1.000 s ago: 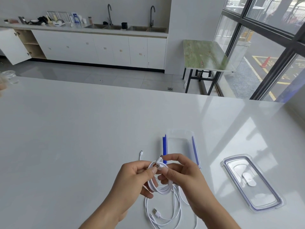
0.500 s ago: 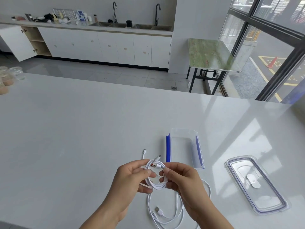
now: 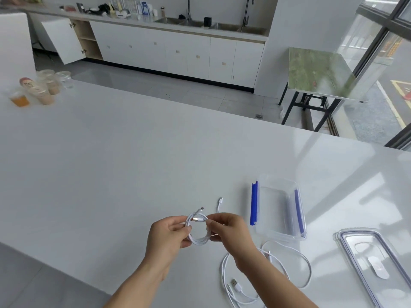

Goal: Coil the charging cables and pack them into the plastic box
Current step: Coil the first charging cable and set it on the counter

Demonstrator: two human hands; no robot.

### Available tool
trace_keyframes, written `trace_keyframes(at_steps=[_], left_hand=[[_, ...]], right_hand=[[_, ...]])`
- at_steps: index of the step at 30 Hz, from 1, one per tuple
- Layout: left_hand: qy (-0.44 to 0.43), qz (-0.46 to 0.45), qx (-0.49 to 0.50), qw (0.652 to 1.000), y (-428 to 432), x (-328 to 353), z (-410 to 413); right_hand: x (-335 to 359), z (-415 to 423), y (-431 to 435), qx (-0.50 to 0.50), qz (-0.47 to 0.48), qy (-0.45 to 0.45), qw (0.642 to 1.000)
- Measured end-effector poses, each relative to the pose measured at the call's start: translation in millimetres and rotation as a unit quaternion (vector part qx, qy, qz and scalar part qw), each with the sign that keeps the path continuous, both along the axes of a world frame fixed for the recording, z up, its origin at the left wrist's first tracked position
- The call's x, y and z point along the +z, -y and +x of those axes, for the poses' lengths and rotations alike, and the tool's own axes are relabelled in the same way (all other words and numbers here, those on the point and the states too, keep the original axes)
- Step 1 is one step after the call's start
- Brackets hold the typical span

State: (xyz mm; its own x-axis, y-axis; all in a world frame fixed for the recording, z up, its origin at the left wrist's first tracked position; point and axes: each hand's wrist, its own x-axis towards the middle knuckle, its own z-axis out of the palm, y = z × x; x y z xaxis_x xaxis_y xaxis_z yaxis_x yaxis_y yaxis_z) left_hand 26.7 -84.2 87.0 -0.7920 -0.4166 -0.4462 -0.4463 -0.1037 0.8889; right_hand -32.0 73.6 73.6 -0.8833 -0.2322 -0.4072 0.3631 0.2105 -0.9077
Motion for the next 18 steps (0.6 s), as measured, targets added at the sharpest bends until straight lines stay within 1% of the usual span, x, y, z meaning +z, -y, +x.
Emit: trace_keyframes(at_steps=[3,7,13,18], left_hand=[[0.02,-0.011,0.012,1.0,19.4,-13.0,-8.1],[0.043,-0.032,0.016,0.998,41.9,-33.3,-26.8],[0.072,-0.093,0.014,0.993,62.7,-56.8,-66.4],[0.092,-0.163,-0.013,0.982,72.5,-72.1,-95.3]], right_hand=[[-15.1,-14.7,20.5,0.022,0.004,0.017,1.0],[-30.6,-34.9,47.2,0.051,0.054,0.009,0.997],[-52.5,-69.1,76.2,0.061,0.089,0.027,0.994],[-66.6,-93.6,87.8,0.052,0.102,0.054,0.992]])
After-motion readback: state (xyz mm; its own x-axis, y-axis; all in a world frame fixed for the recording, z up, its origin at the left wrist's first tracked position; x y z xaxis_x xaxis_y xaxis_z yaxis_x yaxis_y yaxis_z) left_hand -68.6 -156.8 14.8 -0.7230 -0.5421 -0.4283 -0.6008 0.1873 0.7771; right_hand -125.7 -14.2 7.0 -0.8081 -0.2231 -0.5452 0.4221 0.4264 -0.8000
